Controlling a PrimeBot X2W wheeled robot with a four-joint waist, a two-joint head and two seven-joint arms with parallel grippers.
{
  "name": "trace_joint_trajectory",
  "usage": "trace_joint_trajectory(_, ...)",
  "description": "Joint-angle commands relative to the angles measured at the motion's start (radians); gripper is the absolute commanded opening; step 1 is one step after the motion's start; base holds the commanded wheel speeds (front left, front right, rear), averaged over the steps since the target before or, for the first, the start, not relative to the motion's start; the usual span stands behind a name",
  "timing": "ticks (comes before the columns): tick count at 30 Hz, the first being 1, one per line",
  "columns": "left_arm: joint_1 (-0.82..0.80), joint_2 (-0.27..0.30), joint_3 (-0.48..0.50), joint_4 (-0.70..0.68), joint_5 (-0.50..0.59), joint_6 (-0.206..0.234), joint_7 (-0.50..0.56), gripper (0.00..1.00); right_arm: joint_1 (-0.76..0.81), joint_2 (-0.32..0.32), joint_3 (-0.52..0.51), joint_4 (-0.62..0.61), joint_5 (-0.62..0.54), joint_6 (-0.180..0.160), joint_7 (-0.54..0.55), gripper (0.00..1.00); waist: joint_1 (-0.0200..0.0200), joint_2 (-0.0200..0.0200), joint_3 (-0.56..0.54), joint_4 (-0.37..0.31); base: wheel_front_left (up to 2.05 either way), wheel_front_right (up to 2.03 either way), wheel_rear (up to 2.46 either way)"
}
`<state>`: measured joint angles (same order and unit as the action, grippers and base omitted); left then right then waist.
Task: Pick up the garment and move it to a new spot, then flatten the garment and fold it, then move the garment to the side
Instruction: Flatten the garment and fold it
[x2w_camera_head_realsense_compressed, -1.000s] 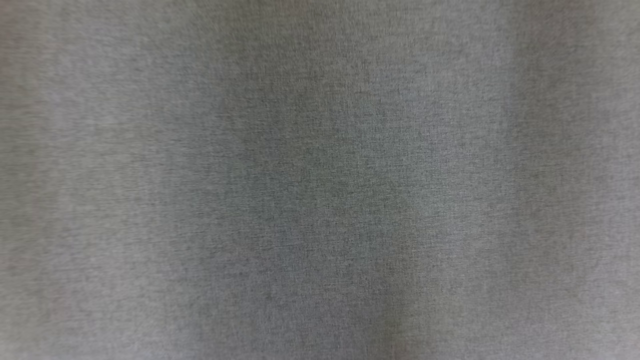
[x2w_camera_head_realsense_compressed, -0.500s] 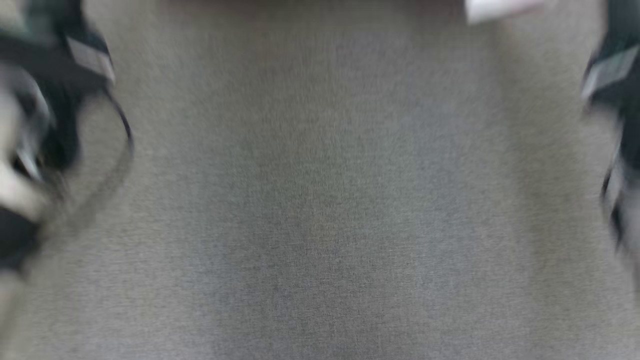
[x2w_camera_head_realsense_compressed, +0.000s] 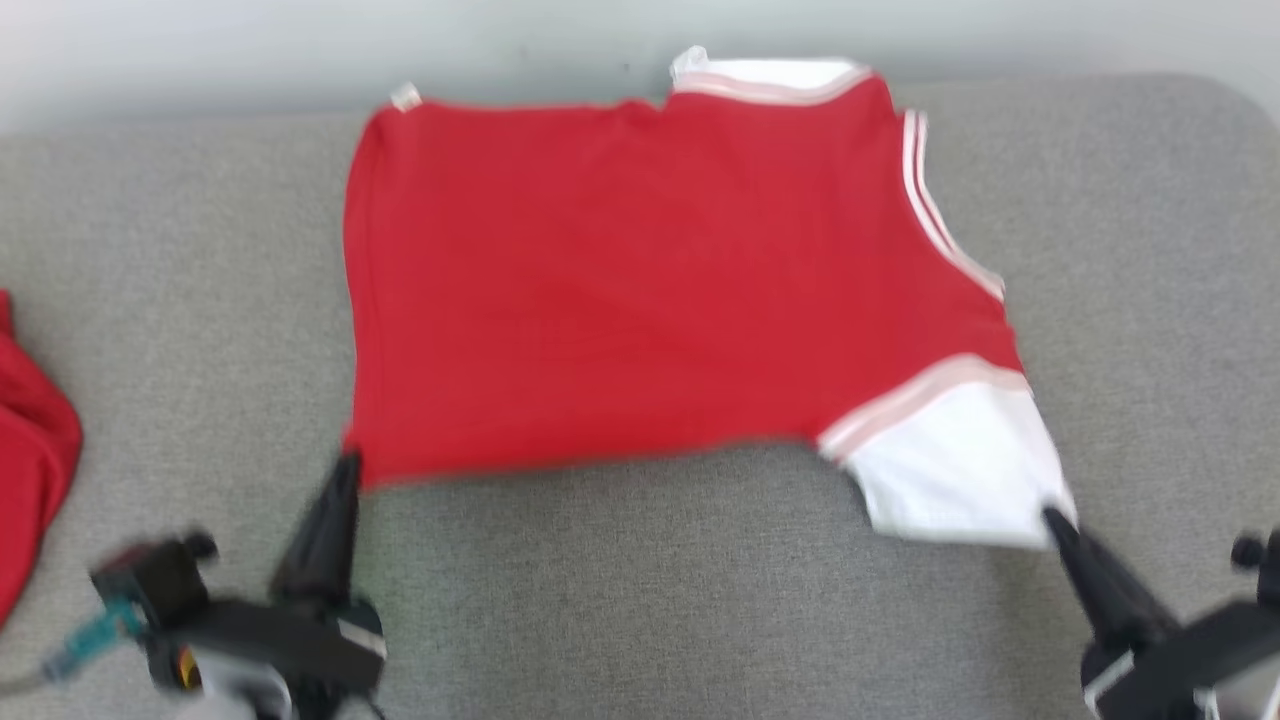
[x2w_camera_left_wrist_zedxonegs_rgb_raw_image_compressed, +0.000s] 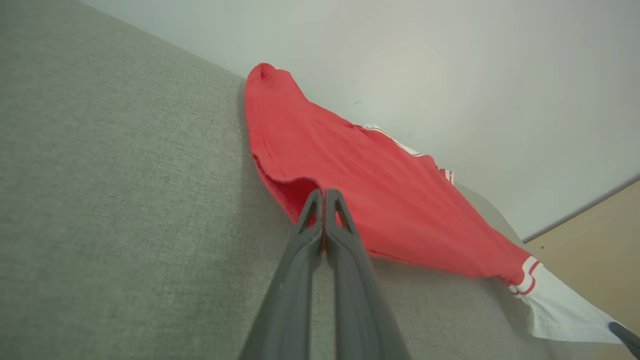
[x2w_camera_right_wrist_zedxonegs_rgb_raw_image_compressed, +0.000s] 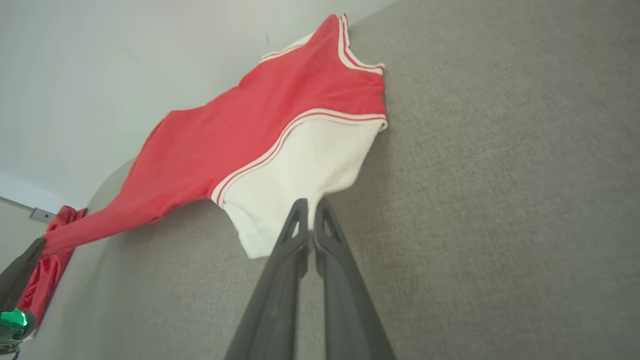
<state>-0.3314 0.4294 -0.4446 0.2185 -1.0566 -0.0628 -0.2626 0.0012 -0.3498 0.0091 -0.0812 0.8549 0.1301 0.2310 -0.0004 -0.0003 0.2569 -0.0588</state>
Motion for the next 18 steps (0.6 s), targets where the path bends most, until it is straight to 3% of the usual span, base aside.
trace_joint_trajectory(1, 0.037, -0.006, -0.001, 0.007, 0.013, -0.005, -0.003, 0.00, 0.033, 0.007, -0.005, -0.012, -0.019, 0.002, 0.017, 0.00, 0.0004, 0.0003, -0.035, -0.003, 0.00, 0.00, 0.00)
trace_joint_trajectory(13, 0.341, -0.100, 0.125, 0.049, 0.179, 0.014, -0.003, 0.00, 0.333, 0.075, -0.086, -0.077, -0.077, 0.002, 0.196, 0.00, 0.0004, 0.0003, -0.076, -0.027, 0.00, 0.00, 0.00)
trace_joint_trajectory(18, 0.408, -0.112, 0.147, 0.049, 0.228, 0.015, -0.004, 0.00, 0.390, 0.103, -0.115, -0.082, -0.075, 0.002, 0.254, 0.00, 0.0004, 0.0003, -0.090, -0.008, 0.00, 0.00, 0.00)
